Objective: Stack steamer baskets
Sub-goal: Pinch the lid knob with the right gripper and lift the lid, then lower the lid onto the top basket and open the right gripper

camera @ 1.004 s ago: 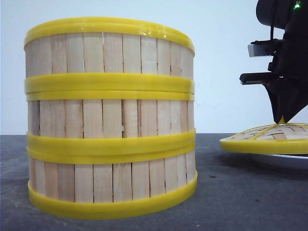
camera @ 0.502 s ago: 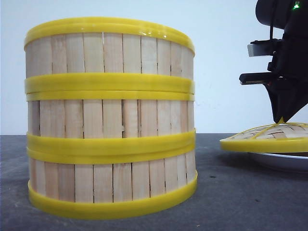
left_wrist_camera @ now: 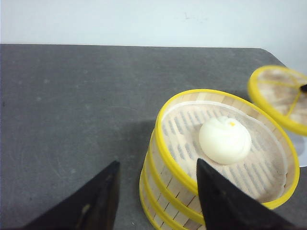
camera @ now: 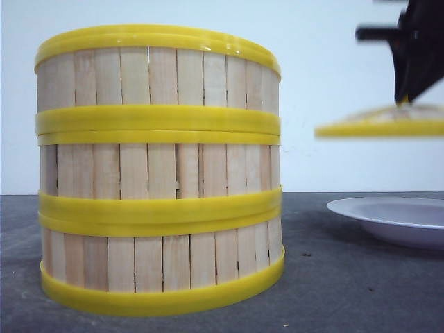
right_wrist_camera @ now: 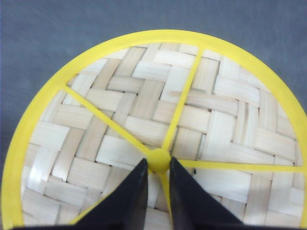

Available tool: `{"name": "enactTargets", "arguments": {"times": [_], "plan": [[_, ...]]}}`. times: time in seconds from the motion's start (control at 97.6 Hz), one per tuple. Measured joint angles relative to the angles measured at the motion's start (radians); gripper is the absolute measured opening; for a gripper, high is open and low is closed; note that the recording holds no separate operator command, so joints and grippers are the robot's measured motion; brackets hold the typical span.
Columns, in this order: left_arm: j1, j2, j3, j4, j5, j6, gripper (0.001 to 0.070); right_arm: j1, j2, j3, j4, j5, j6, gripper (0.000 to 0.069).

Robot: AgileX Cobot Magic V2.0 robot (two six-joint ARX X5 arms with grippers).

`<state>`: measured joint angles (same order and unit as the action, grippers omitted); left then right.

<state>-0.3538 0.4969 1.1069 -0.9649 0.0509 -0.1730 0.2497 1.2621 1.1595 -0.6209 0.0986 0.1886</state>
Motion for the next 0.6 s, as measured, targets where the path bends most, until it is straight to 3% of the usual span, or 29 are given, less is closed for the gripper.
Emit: {"name": "enactTargets", "arguments": {"times": [0.328,0.604], "plan": [[0.0,0.0,0.0,0.0,0.0,0.0,0.0298,0.128,-0.016,0.276,-0.146,-0.165,-0.009,0.0048],[0.0,0.0,0.0,0.0,0.0,0.0,0.0298,0.356,-0.005,0.343,-0.144,-0.177,-0.008,0.0047]]}}
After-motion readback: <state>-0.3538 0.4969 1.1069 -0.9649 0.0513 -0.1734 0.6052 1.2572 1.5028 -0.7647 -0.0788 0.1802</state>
